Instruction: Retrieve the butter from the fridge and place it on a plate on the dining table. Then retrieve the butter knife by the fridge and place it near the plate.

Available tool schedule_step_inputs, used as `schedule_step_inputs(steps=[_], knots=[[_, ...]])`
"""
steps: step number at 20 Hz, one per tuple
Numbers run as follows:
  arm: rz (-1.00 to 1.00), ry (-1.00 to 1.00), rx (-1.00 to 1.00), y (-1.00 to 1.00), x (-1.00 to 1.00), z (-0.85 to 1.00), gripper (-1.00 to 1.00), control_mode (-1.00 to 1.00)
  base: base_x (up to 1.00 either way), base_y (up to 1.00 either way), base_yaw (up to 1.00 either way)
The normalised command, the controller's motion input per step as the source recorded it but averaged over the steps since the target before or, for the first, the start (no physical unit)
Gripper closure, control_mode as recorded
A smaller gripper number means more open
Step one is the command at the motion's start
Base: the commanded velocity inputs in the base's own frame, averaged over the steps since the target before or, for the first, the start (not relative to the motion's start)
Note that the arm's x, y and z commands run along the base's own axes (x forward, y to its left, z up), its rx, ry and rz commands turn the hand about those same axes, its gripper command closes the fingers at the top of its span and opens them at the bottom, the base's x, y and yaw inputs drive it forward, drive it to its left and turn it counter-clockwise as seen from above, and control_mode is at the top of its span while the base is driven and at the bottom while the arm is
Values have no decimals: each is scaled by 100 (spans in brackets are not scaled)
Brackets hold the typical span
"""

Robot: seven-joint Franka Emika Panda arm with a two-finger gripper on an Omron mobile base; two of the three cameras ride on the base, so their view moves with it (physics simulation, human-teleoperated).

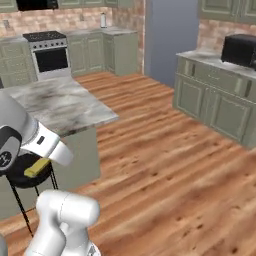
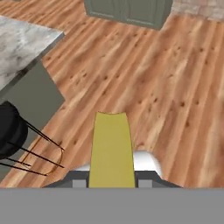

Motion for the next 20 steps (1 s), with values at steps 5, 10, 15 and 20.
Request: schedule_step_inputs(steps=[5, 10, 15, 20], knots=[[0, 0, 0, 0, 0, 0, 100, 100, 27, -9, 85], [0, 0, 0, 0, 0, 0, 100, 100, 38, -24, 80], [0, 0, 0, 0, 0, 0, 100, 100, 43, -28, 67], [0, 0, 0, 0, 0, 0, 100, 100, 52, -29, 33]])
